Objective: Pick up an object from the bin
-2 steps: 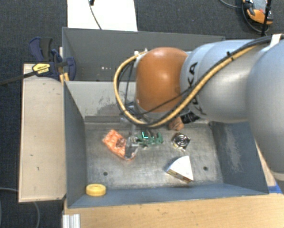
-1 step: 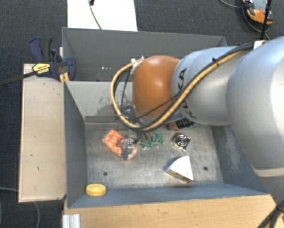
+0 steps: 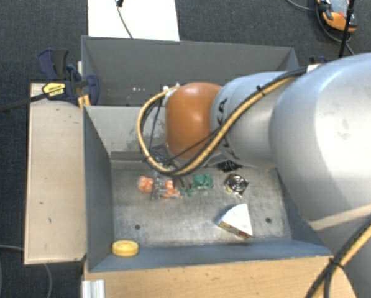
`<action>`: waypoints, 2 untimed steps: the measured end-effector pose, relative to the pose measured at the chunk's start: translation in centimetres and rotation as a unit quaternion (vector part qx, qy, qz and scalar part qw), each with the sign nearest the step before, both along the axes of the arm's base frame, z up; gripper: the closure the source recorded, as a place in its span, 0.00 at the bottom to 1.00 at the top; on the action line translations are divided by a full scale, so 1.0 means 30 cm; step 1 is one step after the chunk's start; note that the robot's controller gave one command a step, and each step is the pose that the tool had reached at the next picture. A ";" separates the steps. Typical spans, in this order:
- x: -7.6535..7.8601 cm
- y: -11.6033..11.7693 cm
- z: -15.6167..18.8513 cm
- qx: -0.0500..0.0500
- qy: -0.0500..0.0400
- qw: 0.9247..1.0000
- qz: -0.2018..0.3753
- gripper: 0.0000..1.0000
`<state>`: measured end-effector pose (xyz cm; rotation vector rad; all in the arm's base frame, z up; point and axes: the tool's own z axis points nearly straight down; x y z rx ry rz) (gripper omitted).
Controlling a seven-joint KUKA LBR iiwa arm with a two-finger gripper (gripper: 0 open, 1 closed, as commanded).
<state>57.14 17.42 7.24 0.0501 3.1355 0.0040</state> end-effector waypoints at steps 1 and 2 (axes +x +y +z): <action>0.000 0.000 0.000 0.000 0.000 1.000 -0.001 1.00; 0.010 -0.022 0.492 -0.001 0.001 1.000 -0.008 1.00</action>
Offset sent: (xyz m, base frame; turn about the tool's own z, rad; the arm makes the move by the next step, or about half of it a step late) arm 0.0020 -0.0071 0.1465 0.0066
